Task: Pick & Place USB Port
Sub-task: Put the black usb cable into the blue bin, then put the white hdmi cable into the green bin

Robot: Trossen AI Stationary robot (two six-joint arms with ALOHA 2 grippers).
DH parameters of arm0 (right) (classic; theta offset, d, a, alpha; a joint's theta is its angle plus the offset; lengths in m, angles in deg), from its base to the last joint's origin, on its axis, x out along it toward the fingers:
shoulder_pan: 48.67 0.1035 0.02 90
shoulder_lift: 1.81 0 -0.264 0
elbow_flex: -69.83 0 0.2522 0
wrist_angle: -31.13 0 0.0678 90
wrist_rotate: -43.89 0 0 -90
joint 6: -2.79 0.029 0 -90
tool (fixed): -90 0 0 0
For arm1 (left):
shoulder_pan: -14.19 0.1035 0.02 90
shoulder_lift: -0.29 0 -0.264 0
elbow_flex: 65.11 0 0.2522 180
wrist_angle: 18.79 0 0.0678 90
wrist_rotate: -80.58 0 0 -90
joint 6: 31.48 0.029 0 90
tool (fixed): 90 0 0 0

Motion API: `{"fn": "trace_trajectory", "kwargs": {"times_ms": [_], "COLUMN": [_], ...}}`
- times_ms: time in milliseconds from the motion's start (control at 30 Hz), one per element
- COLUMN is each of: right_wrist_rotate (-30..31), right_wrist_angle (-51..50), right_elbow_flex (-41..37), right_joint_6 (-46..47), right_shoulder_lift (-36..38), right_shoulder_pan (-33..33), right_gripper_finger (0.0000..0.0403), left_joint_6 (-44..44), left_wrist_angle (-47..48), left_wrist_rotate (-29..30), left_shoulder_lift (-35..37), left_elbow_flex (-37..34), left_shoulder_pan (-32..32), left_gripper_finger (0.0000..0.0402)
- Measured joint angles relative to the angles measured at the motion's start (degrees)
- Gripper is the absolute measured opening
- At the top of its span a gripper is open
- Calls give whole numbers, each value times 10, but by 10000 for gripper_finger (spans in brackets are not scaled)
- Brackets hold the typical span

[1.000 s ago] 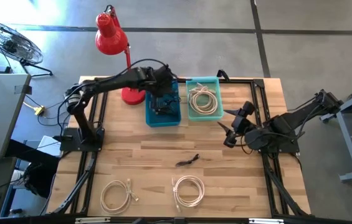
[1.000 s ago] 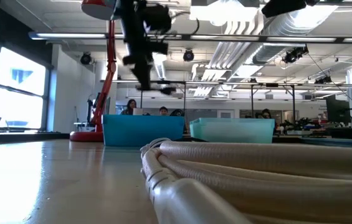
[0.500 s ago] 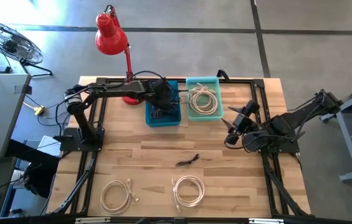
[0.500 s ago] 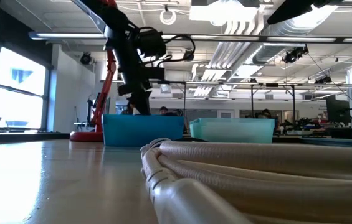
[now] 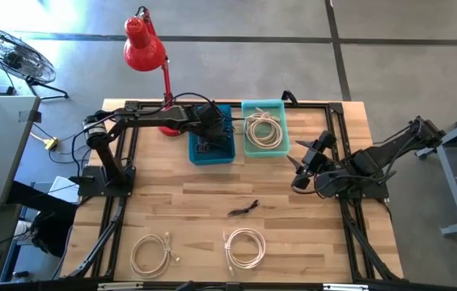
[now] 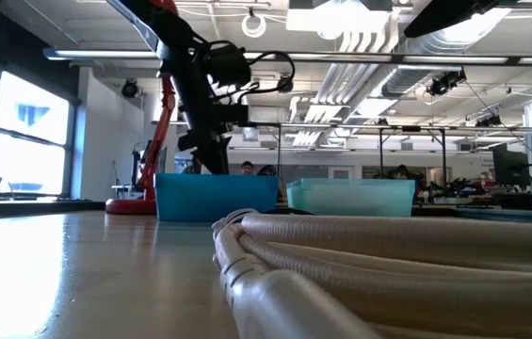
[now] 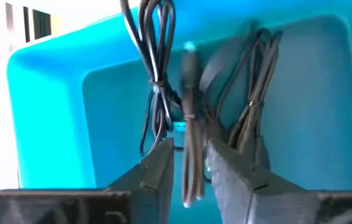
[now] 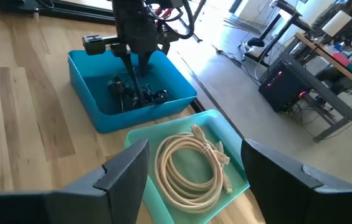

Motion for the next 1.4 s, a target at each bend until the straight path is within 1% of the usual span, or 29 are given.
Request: {"fn": "trace_trajectory", "kwargs": {"times_ms": [200,300,400,500,700,833,900,967,1033,1167,1233,1300,1400], "right_wrist_rotate": [0,0,0,1,8,20,20,19,18,18,18,17,11], "right_wrist_angle": [0,-2,-4,-8,-17,-35,-41,-41,-41,-41,-39,-38,-37], "right_elbow_flex": [0,0,0,0,0,0,0,0,0,0,0,0,0], "right_joint_6": [7,11,11,11,19,33,36,36,36,36,36,36,42], "right_shoulder_lift": [0,0,0,0,0,0,0,0,0,0,0,0,0], "right_shoulder_pan": [0,0,0,0,0,0,0,0,0,0,0,0,0], "right_gripper_finger": [247,247,247,247,247,247,247,247,247,247,247,247,247], "left_joint_6": [0,0,14,20,21,12,4,-19,-52,-157,-210,-257,-319], "left_wrist_angle": [4,4,20,89,279,394,438,468,501,545,549,547,533], "left_wrist_rotate": [1,23,41,43,31,-17,-51,-68,-70,-69,-56,-32,-14], "left_shoulder_lift": [0,0,0,6,39,64,78,93,104,117,117,117,117], "left_elbow_flex": [0,0,9,51,155,209,218,219,215,205,198,190,162], "left_shoulder_pan": [-4,-12,-22,-39,-102,-156,-187,-221,-257,-330,-366,-405,-461], "left_gripper_finger": [147,172,185,188,188,188,188,188,188,188,188,188,188]}}
